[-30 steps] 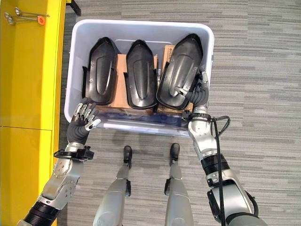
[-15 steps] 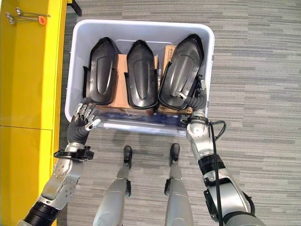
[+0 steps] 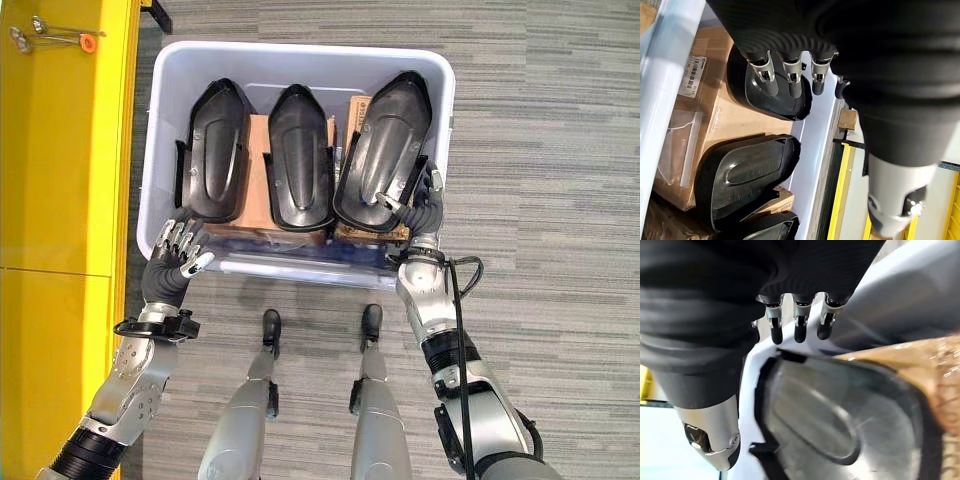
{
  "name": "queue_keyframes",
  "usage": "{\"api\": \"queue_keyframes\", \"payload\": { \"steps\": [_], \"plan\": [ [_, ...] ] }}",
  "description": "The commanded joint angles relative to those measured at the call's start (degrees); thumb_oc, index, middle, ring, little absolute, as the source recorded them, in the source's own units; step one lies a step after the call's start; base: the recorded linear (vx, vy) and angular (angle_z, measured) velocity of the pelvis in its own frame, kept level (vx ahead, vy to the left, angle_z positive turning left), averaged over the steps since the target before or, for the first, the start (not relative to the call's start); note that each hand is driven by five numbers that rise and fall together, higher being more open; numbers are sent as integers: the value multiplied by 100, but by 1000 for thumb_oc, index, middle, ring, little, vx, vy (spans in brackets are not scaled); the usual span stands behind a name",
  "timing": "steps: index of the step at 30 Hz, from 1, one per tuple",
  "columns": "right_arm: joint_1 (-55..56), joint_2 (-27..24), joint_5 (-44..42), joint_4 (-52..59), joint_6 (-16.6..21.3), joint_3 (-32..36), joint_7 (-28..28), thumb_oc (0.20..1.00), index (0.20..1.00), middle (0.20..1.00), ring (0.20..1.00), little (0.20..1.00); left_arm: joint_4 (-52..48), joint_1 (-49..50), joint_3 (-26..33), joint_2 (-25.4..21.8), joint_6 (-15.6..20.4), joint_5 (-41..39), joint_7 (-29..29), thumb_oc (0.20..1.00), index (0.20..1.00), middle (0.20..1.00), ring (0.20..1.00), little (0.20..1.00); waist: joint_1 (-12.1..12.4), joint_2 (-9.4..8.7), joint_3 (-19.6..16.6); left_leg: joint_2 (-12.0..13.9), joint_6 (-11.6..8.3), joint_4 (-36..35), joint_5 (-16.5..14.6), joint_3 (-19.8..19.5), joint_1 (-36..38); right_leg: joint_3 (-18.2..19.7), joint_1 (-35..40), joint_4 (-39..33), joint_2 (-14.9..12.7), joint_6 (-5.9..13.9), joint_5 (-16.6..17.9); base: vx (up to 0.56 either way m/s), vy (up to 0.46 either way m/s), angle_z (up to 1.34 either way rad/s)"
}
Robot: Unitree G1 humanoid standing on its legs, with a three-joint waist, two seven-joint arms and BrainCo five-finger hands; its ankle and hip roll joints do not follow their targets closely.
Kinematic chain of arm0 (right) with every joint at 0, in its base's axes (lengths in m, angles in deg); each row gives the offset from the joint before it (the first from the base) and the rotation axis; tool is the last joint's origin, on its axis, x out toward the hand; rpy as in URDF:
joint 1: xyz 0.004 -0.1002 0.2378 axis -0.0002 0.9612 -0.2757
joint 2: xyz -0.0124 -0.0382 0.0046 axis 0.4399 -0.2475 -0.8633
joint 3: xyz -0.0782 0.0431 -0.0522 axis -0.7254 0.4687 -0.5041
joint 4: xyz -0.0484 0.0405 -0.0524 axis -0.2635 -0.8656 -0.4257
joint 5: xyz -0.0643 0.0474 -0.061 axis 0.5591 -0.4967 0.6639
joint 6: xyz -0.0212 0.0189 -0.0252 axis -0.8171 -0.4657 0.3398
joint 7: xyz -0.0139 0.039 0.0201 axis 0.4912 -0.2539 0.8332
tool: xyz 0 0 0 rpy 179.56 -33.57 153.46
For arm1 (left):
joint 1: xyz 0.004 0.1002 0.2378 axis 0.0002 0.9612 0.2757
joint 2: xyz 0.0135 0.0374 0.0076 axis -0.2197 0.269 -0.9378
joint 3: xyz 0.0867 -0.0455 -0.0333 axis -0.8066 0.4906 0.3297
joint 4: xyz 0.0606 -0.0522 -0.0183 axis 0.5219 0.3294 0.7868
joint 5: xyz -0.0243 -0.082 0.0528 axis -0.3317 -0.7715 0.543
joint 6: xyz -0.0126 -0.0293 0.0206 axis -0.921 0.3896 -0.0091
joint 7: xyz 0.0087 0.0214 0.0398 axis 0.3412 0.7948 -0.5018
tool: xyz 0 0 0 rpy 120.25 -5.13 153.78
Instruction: Move parts from the plastic box to the shelf.
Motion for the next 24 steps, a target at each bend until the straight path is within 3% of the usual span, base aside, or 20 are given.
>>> {"api": "queue_keyframes", "payload": {
  "steps": [1, 11, 24],
  "plan": [
    [-89, -79, 185, 323, 378, 118, 130, 1000, 1000, 1000, 1000, 1000, -716, 145, 87, -151, 399, 208, 83, 1000, 1000, 1000, 1000, 1000, -20, -134, -61, 247, -87, 25, -33, 23, 352, 155, -27, 525, -528, 411, -120, 0, 0, 0],
    [54, -22, 218, 509, 444, 221, 244, 1000, 1000, 1000, 1000, 1000, -772, 194, 119, -170, 423, 247, 123, 1000, 1000, 1000, 1000, 1000, -42, -145, -79, 233, -80, 25, -29, -14, 328, 160, -13, 497, -527, 411, -112, 0, 0, 0],
    [-595, -121, -79, -404, 347, 201, 318, 1000, 1000, 1000, 1000, 1000, -815, 185, 56, -256, 423, 160, 87, 1000, 1000, 1000, 1000, 1000, 70, -110, -60, 218, -72, 25, -25, -67, 283, 201, -62, 508, -508, 391, -119, 0, 0, 0]
  ]
}}
